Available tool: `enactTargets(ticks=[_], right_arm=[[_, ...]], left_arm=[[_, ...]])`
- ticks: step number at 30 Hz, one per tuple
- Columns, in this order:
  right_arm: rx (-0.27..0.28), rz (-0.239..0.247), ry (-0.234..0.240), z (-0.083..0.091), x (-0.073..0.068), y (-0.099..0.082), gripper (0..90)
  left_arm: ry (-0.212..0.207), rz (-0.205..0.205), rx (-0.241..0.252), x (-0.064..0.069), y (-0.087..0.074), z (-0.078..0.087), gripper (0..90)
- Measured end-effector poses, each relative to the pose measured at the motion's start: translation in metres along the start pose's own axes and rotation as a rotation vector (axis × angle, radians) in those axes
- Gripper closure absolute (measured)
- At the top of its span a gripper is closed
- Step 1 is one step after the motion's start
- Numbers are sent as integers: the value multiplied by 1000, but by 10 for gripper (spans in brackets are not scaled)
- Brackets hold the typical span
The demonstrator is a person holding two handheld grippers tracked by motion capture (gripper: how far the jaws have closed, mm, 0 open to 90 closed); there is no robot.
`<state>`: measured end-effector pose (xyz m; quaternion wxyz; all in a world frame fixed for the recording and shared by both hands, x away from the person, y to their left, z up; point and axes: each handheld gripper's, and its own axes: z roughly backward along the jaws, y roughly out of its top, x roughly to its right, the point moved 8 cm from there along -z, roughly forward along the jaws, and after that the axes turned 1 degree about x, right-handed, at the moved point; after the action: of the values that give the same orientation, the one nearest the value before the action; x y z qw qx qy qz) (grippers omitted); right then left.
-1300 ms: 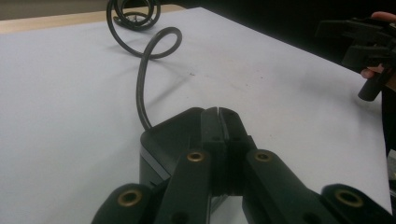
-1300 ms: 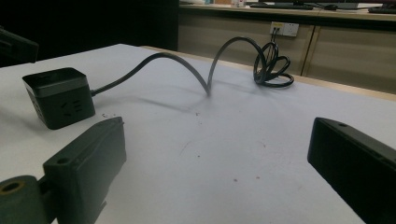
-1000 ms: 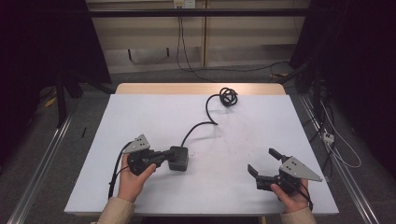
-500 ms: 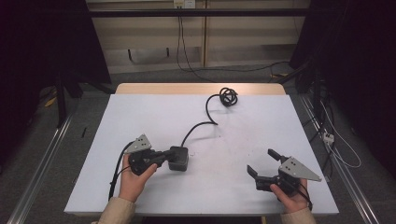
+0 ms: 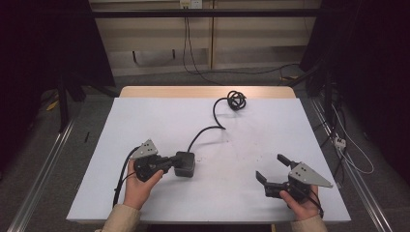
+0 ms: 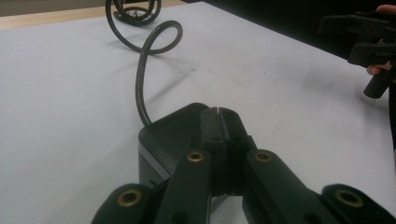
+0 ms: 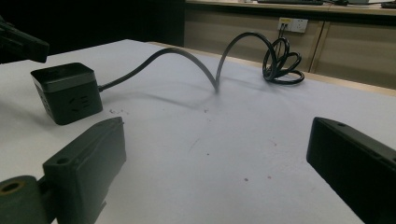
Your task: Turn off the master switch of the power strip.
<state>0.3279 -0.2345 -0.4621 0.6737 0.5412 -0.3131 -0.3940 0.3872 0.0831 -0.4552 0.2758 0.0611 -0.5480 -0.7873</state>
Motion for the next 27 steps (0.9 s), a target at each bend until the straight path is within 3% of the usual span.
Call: enactTargets(ticks=[27], right_arm=[[-8,0,8,-1,-1,-1,47]], left_arm=[[-4,-9,-23,2,-2,-7,900]])
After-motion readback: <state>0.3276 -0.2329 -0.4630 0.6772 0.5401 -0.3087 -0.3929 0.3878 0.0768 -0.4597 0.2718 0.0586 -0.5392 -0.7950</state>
